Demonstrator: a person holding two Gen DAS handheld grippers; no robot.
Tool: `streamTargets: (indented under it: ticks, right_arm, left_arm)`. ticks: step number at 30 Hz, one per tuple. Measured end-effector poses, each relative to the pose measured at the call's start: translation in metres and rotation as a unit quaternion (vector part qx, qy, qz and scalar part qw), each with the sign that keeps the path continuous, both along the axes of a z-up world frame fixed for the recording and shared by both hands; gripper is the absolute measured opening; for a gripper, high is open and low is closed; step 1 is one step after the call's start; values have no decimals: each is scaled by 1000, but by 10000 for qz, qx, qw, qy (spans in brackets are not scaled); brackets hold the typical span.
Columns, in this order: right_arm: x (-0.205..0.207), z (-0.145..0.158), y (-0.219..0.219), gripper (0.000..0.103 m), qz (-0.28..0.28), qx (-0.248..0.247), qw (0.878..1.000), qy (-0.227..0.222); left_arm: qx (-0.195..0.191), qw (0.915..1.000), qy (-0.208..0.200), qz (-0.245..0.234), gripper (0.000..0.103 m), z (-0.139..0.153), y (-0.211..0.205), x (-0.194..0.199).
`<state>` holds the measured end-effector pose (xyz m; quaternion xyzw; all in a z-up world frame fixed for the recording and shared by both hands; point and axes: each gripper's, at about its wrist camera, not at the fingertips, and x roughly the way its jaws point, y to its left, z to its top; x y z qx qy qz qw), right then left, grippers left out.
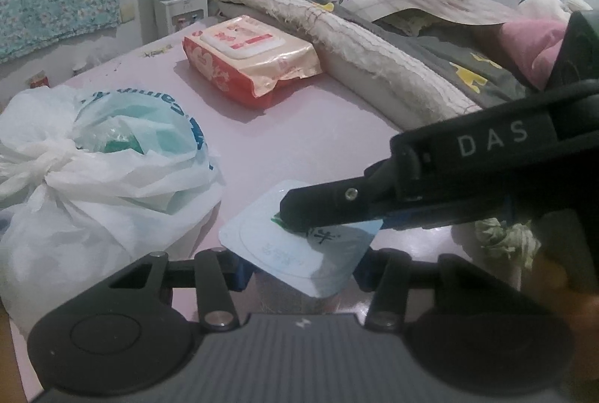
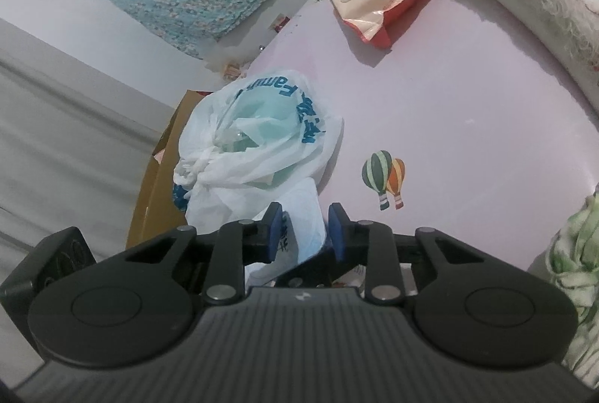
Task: Organize soft objects
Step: 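Lift the white cup off the bed with the right tool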
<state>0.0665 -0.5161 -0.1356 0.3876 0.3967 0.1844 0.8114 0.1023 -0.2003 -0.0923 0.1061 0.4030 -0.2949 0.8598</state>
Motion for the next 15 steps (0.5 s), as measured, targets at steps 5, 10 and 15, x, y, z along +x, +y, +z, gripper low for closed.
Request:
streamTargets:
  ticks: [5,10,15]
  right_arm:
    - [-8,9,0,26,8,16,10000,-75]
    - [-16,24,1,26,44,-4,9998,-174]
    - [-25,43,7,26,124,-35,9994,-324]
  left_arm:
    - [-29,10000,-78,21,52,9,2,-8]
    - [-74,9998,-183,57,52,23,5,-18]
    - [-125,9993,-337,130,52,39,12,-29]
